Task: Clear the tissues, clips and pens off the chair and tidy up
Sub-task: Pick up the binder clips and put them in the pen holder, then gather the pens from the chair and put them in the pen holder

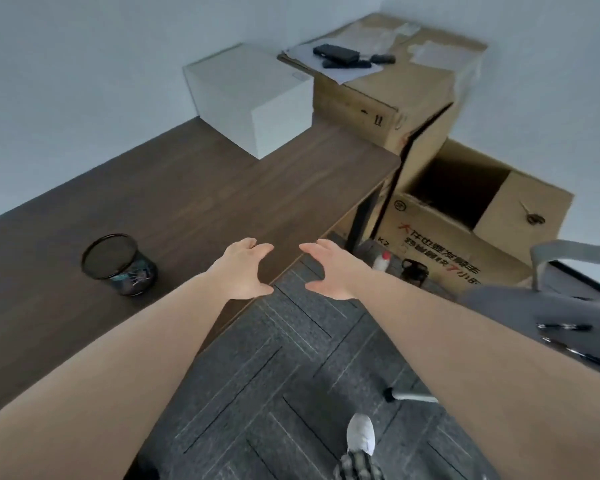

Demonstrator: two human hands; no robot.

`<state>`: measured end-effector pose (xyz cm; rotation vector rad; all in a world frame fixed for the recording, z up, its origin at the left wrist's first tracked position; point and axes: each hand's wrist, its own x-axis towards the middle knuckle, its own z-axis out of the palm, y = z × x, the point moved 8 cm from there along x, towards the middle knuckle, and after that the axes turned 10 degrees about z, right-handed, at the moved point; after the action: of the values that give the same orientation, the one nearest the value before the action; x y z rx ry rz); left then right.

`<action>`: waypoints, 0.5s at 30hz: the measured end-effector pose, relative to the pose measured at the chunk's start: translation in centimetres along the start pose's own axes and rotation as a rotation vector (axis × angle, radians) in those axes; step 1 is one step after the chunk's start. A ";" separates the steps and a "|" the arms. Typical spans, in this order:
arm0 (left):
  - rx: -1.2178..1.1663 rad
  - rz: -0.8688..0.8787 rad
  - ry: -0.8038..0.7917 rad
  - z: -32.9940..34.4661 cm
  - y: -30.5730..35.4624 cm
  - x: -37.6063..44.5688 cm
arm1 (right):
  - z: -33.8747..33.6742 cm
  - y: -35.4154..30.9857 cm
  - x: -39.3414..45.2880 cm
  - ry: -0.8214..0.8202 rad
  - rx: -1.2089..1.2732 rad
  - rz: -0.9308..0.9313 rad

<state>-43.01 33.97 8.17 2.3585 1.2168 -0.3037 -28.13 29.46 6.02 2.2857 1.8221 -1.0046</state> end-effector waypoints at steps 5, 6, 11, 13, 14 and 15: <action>0.054 0.165 -0.092 3.2 10.1 5.6 | -1.4 12.5 -3.0 0.069 0.122 0.184; 0.073 0.199 -0.106 3.8 12.3 6.7 | -1.7 14.9 -3.5 0.077 0.151 0.216; 0.180 0.322 -0.197 7.2 22.5 11.6 | -2.0 26.0 -6.0 0.109 0.267 0.330; 0.215 0.380 -0.240 8.9 27.1 13.2 | -1.9 30.8 -7.7 0.124 0.311 0.393; 0.234 0.417 -0.258 9.7 29.6 13.8 | -1.6 33.3 -8.5 0.124 0.333 0.427; 0.255 0.457 -0.278 10.5 32.2 14.4 | -1.3 35.8 -9.4 0.124 0.354 0.465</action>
<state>-8.27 22.88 3.05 2.6130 0.5157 -0.6328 3.39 11.08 -0.54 2.8414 1.1118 -1.1887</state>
